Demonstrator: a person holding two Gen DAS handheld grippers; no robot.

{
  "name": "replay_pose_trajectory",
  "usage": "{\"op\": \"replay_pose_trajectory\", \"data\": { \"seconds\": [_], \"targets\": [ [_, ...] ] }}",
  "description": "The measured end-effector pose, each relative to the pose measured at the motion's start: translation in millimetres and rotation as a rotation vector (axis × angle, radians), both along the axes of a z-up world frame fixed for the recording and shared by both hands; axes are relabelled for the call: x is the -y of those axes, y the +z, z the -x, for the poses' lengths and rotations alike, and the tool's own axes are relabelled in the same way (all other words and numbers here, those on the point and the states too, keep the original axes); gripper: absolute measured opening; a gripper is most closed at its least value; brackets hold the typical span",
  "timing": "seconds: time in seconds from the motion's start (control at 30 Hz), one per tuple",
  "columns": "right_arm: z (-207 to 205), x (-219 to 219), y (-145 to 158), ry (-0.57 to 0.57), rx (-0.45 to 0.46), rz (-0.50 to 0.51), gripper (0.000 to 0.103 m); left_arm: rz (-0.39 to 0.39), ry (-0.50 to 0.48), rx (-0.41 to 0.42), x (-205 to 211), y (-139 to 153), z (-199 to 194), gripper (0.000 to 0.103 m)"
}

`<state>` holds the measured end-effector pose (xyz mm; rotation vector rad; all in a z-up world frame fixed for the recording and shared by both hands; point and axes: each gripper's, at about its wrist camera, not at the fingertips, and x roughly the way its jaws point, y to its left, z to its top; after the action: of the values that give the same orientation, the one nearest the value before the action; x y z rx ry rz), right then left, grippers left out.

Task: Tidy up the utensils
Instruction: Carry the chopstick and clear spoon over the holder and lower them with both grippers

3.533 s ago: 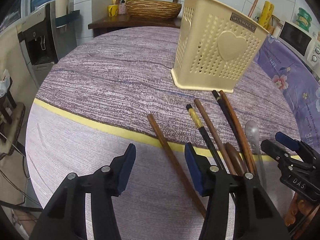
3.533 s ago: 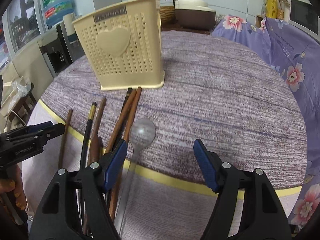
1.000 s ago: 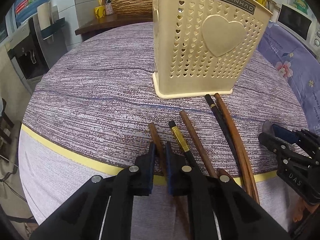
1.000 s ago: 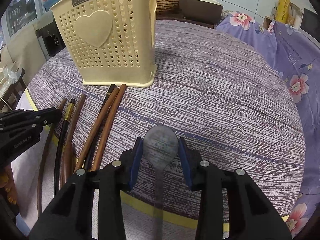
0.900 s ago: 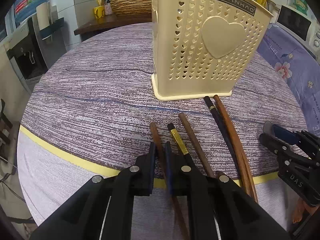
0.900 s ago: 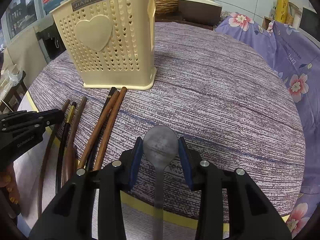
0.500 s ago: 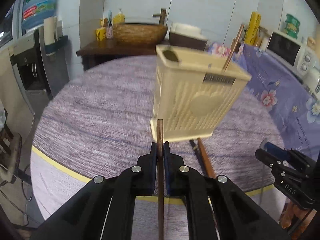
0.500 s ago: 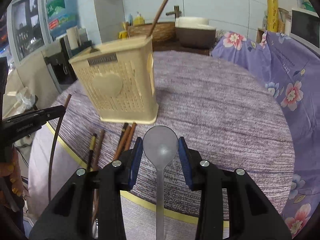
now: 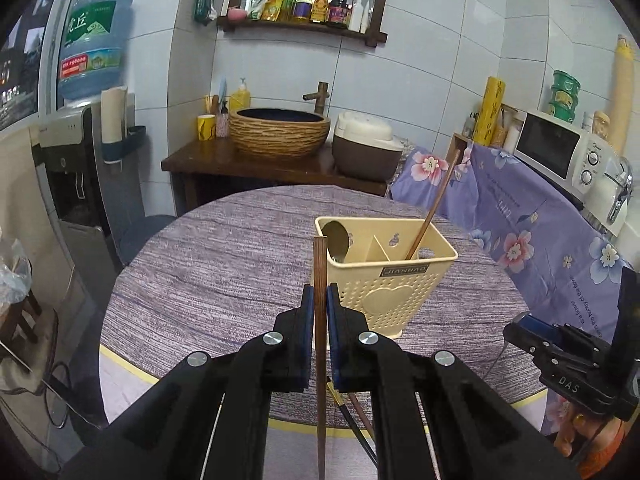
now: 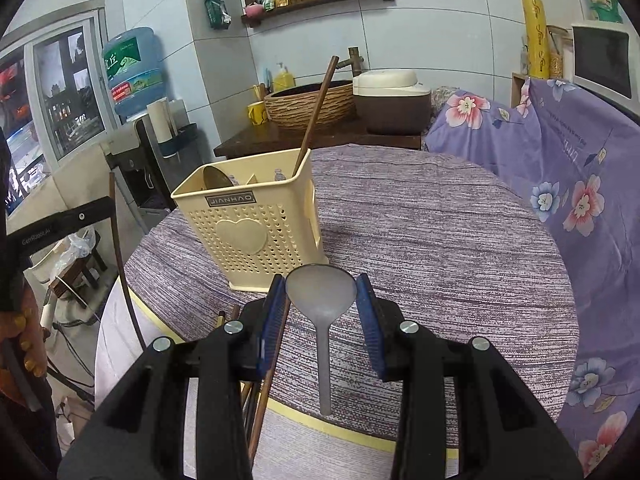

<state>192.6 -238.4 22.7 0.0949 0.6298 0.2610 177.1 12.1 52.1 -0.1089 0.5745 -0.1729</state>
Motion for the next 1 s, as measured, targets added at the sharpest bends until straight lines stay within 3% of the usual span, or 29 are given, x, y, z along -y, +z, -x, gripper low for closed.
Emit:
{"op": "replay_pose_trajectory", "data": {
  "seconds": [0.67, 0.8, 1.0],
  "targets": [
    [-1.3, -5.4, 29.3, 0.064, 0.058, -0.035, 0.037, 0.016, -0.050, 0.082, -6.2, 47.9, -0.9, 0.007],
    [-7.2, -9.1, 49.3, 0.090, 0.079, -0.040, 0.037, 0.027, -0.082, 0.091, -6.1, 65.6, -4.4, 0.007],
    [-27.2, -23.1, 102.8, 0.123, 0.159, -0.050, 0.037, 0.060, -0.144, 0.140, 0.1, 111.8, -8.4, 0.007]
  ]
}}
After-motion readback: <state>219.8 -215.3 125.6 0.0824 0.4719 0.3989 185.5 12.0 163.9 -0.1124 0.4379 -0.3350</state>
